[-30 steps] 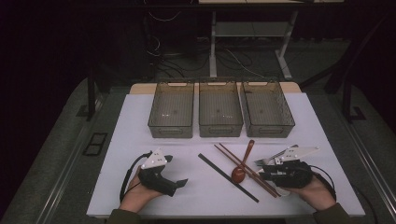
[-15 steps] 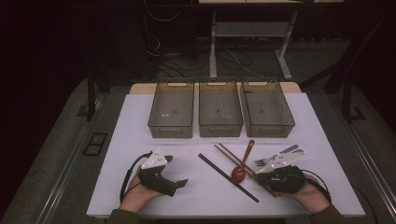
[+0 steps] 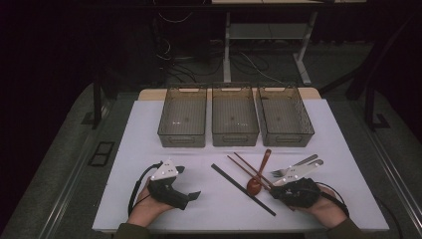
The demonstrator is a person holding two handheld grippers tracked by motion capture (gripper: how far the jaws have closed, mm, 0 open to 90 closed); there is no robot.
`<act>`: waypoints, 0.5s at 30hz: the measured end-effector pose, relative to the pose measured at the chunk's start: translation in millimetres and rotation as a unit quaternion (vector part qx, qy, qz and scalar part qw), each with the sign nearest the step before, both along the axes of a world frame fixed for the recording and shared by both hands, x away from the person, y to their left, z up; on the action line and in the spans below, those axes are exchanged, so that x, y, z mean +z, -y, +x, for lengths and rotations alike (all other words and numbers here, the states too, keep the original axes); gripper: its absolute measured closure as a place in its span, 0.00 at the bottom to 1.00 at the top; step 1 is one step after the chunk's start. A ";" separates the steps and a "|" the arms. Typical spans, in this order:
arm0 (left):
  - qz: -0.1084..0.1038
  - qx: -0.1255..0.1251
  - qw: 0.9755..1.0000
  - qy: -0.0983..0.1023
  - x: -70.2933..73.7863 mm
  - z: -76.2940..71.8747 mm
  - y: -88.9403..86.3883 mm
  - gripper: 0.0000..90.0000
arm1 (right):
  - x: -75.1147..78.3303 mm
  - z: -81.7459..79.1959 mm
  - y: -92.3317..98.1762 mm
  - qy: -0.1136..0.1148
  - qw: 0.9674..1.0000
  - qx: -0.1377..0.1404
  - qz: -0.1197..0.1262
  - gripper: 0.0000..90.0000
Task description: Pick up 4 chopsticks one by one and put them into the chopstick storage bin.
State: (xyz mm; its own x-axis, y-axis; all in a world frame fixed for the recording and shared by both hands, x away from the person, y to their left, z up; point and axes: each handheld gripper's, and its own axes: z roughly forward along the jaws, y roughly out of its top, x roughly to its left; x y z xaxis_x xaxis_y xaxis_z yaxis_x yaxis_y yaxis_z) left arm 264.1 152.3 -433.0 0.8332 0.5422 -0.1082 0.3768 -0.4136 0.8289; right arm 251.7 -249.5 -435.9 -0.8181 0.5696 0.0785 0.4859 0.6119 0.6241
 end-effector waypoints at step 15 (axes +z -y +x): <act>0.000 -0.001 1.000 -0.001 0.1 -0.4 0.6 0.00 | -3.6 -3.0 -8.7 0.005 1.000 0.002 -0.029 0.92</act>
